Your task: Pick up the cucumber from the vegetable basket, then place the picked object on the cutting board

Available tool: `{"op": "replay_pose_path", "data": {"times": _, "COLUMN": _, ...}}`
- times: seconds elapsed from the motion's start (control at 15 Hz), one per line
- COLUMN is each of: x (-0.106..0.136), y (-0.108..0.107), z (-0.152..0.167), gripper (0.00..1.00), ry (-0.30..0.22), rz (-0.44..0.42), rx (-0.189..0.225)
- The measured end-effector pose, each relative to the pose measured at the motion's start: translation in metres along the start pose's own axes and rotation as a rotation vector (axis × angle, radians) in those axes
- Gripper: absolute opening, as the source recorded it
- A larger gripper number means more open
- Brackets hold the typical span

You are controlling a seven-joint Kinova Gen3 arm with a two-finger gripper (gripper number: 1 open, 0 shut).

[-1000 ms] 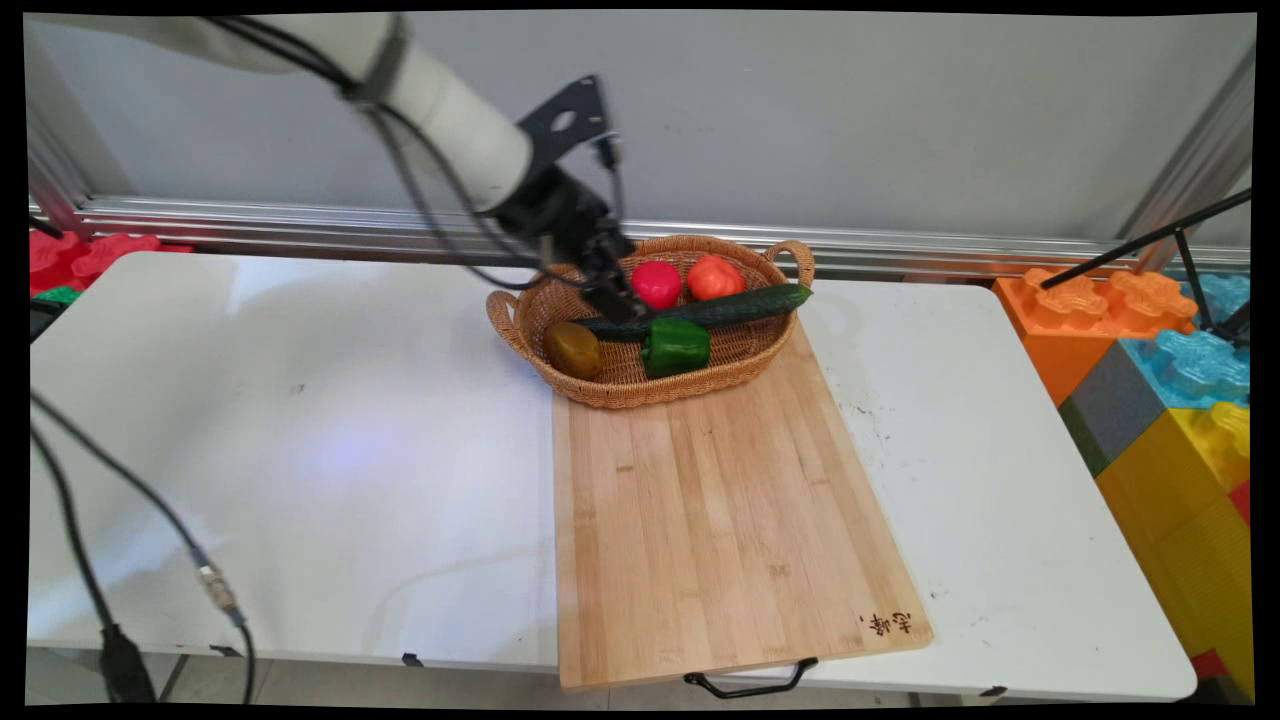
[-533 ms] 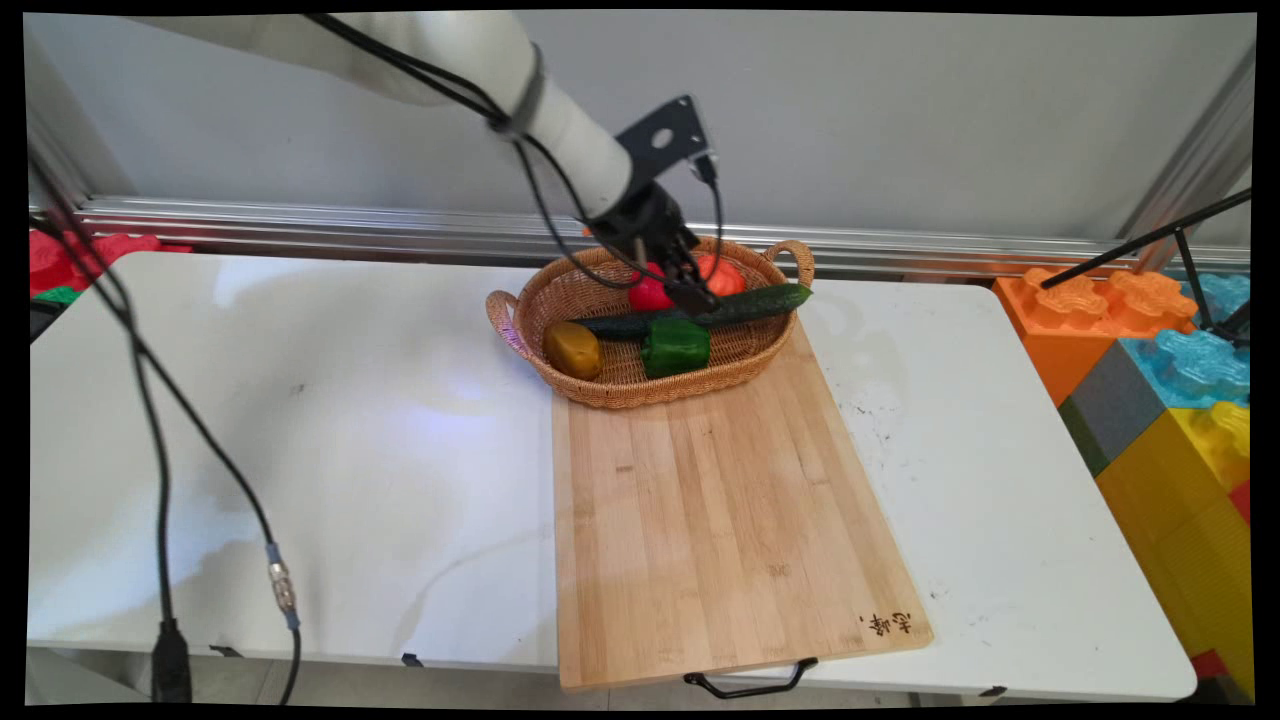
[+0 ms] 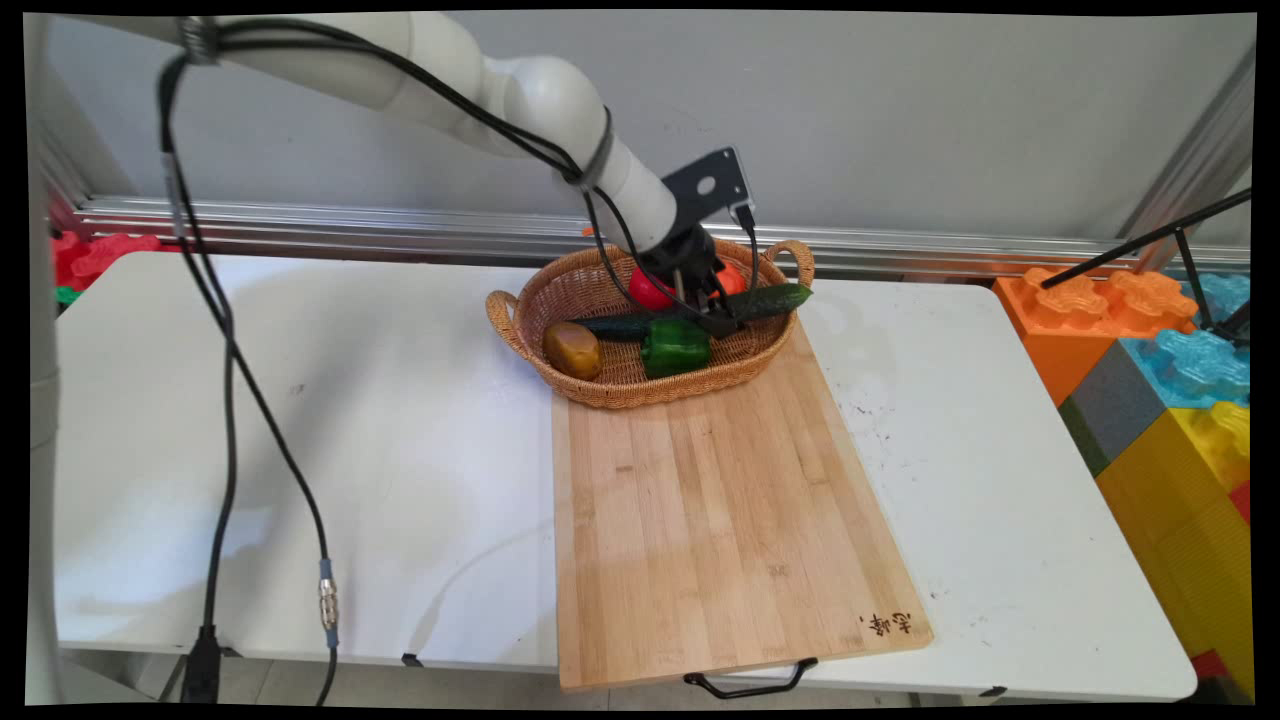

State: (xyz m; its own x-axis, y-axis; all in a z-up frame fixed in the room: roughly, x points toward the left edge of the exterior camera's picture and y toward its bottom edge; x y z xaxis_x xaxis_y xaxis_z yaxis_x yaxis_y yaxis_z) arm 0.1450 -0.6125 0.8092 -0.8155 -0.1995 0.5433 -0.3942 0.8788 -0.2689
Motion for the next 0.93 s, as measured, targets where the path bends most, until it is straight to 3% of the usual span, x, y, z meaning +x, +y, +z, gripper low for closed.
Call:
{"op": "replay_pose_path", "data": {"times": 0.33, "x": 0.000, "y": 0.002, "z": 0.025, "gripper": 1.00, "ry": -0.004, "rz": 0.025, "rx": -0.008}}
{"op": "replay_pose_path", "data": {"times": 0.4, "x": 0.001, "y": 0.002, "z": 0.028, "gripper": 0.00, "ry": -0.002, "rz": 0.029, "rx": -0.007}}
{"op": "replay_pose_path", "data": {"times": 0.93, "x": 0.018, "y": 0.006, "z": 0.016, "gripper": 0.00, "ry": 0.011, "rz": 0.039, "rx": 0.029}}
